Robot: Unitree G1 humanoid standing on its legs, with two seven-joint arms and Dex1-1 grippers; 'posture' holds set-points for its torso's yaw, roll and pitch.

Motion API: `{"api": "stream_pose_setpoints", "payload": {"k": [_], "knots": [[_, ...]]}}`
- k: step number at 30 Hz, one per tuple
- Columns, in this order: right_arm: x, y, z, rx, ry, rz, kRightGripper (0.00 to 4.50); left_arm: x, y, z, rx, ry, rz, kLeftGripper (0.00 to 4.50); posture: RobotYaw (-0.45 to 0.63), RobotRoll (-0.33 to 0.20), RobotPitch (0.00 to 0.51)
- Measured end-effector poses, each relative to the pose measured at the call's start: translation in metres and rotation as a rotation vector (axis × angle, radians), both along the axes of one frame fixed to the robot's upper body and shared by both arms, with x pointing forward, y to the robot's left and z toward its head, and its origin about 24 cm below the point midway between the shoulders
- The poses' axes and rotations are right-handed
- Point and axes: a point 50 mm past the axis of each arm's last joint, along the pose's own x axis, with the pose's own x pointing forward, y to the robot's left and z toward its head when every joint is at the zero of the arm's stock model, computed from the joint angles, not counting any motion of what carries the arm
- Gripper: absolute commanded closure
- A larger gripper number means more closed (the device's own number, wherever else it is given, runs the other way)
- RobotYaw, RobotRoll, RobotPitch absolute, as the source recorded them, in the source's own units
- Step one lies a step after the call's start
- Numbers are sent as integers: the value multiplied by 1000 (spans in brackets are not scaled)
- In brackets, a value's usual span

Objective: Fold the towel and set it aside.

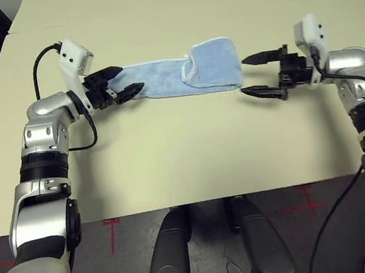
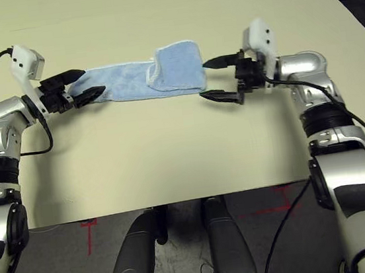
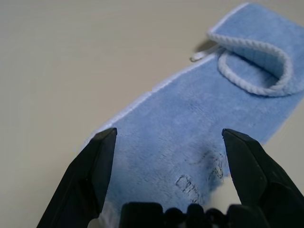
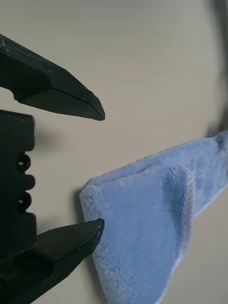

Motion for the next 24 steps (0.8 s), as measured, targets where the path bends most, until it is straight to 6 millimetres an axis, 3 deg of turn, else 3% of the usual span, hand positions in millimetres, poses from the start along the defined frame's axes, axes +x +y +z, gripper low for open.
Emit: {"api": "stream_pose_setpoints", "payload": {"k": [5, 11, 16, 21, 24], "knots": [[0, -5, -8, 2, 23, -12, 36, 2, 4, 14, -43, 106, 85, 0, 101, 0, 276], [1, -6, -5, 35, 7, -37, 36, -10, 18, 49, -145, 294, 147, 0, 101, 0, 275], [2, 0, -4, 45, -2, -25, 36, -13, 24, 42, -217, 450, 202, 0, 91, 0, 276], [2, 3, 0, 53, -24, -29, 36, -16, 29, 36, -404, 542, 254, 0, 83, 0, 276], [2, 4, 2, 57, -34, -30, 36, -16, 27, 19, -459, 557, 249, 0, 79, 0, 276]]}}
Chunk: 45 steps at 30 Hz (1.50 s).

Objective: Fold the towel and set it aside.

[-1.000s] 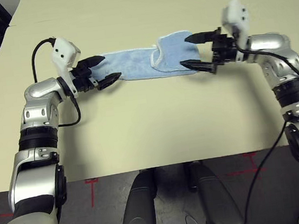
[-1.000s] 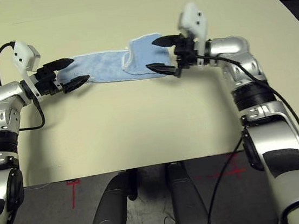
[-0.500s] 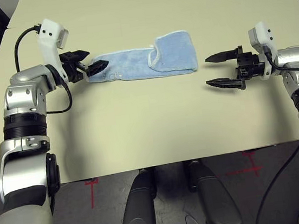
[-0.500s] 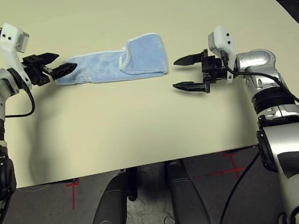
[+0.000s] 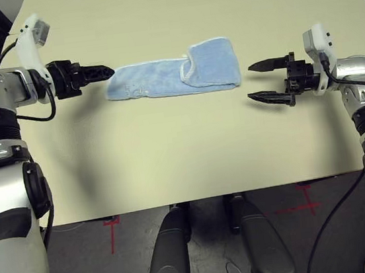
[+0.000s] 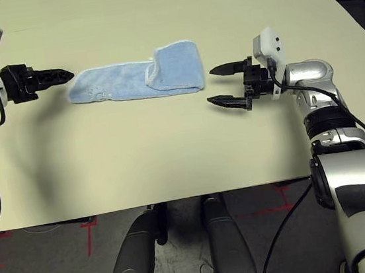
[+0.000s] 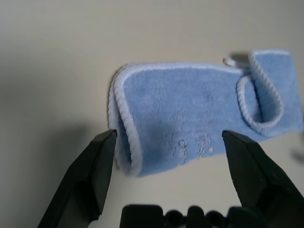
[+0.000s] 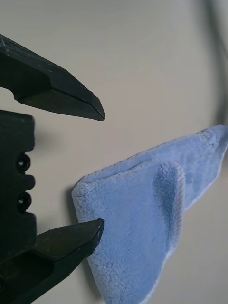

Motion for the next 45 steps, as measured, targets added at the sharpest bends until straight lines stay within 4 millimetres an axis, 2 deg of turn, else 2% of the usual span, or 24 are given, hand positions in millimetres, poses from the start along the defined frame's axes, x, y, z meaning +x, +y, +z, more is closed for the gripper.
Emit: {"api": "stream_pose_setpoints", "payload": {"k": [4, 10, 13, 20, 24, 33, 45], "knots": [[0, 0, -1, 5, 5, -13, 36, -2, -3, -22, -65, -24, -27, 0, 78, 0, 276], [1, 0, -1, 13, 11, -29, 36, -7, 0, -20, -202, -153, -37, 0, 80, 0, 278], [1, 0, -1, 15, 12, -31, 36, -9, 5, -21, -254, -162, -5, 0, 82, 0, 281], [2, 2, -2, 23, 22, -29, 36, -13, 16, -36, -269, -5, 113, 0, 89, 0, 286], [2, 4, 0, 25, 18, -26, 36, -17, 17, -35, -264, 57, 123, 0, 89, 0, 286], [3, 4, 0, 23, 15, -25, 36, -19, 11, -34, -340, 109, 99, 0, 82, 0, 286], [3, 5, 2, 20, 10, -26, 36, -8, -1, -41, -384, 126, 95, 0, 69, 0, 285]]}}
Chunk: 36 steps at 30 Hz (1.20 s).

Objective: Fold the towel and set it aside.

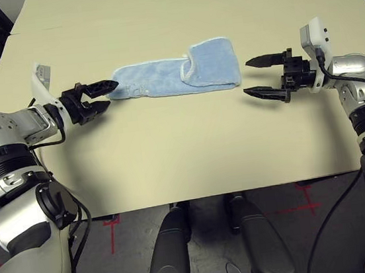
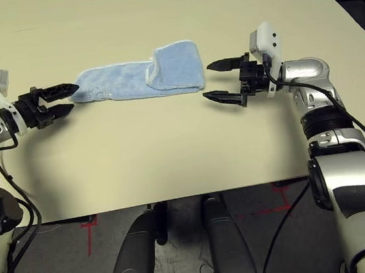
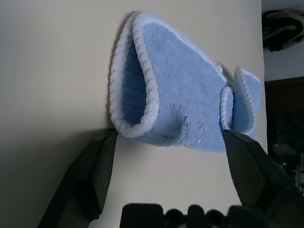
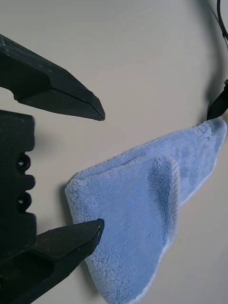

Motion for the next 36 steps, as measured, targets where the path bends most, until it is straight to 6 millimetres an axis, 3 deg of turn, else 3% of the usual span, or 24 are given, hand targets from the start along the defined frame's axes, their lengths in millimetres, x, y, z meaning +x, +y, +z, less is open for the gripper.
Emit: {"api": "stream_pose_setpoints", "payload": {"k": [6, 8, 11, 19, 26, 36], "knots": [[0, 0, 1, 0, -5, -2, 36, 9, -4, -1, -22, -39, 31, 0, 65, 0, 283], [0, 0, 1, 0, -5, -3, 0, 11, -5, 0, -35, -40, 33, 395, 64, 0, 282], [1, 0, 1, 1, -5, -4, 0, 13, -5, 2, -37, -46, 51, 1335, 63, 0, 282], [1, 0, 2, 1, -5, -5, 0, 15, -4, -2, -57, -35, 73, 4474, 61, 0, 280], [1, 0, 2, 1, -6, -6, 0, 11, 0, -1, -33, -17, 68, 4474, 66, 0, 278], [2, 1, 8, -8, -21, -5, 0, -18, 22, -5, 10, 12, 64, 4474, 87, 0, 272]]}}
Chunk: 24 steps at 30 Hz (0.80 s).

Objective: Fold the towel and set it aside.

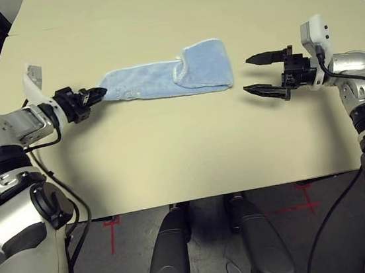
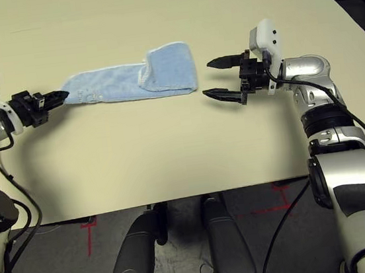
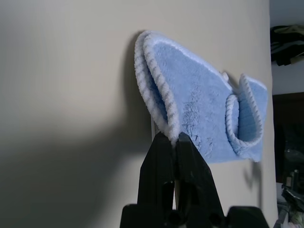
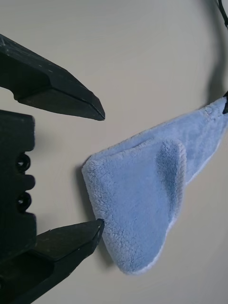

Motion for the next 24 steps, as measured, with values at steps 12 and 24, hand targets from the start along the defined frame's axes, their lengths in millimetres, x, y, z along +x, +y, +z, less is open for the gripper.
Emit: {"api": "stream_pose_setpoints", "payload": {"k": [12, 24], "knots": [[3, -2, 0, -1, 26, -12, 0, 1, -7, 6, 61, -53, -25, 4474, 94, 0, 264], [3, -2, -1, -6, 40, -6, 0, 28, -73, 63, 64, -270, -278, 4474, 90, 0, 263]]}}
